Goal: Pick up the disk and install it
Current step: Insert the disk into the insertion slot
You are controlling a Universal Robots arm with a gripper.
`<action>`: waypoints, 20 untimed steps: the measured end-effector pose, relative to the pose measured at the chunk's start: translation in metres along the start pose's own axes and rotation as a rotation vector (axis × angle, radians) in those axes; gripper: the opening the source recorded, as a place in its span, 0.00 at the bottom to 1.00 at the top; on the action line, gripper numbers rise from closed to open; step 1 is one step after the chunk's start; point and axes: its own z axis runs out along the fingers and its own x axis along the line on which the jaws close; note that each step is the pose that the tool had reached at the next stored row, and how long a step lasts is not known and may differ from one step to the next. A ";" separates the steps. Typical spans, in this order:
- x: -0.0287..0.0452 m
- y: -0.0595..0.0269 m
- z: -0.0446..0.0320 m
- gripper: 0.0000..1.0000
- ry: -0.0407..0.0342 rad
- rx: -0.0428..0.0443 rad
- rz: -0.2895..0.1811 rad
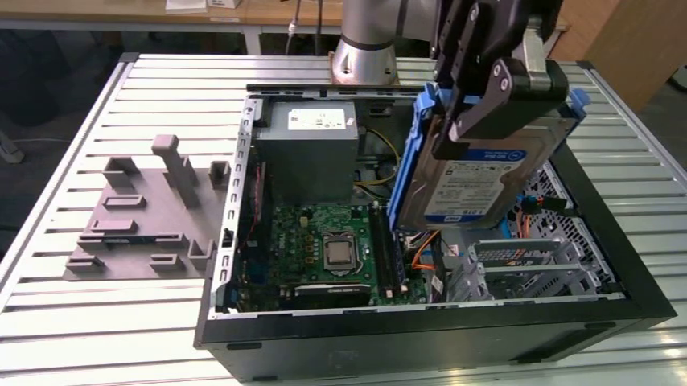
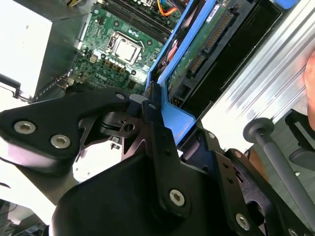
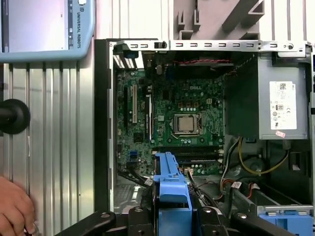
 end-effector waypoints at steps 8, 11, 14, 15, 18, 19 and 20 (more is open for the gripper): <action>0.0106 -0.0071 0.0018 0.36 0.0000 0.0000 0.000; 0.0111 -0.0120 0.0023 0.36 0.0000 0.0000 0.000; 0.0110 -0.0180 0.0029 0.36 0.0001 0.0000 0.000; 0.0110 -0.0190 0.0034 0.36 0.0001 0.0000 0.000; 0.0119 -0.0195 0.0050 0.36 0.0001 0.0001 0.000; 0.0126 -0.0197 0.0055 0.36 0.0002 0.0003 0.000; 0.0134 -0.0200 0.0060 0.36 0.0002 0.0003 0.000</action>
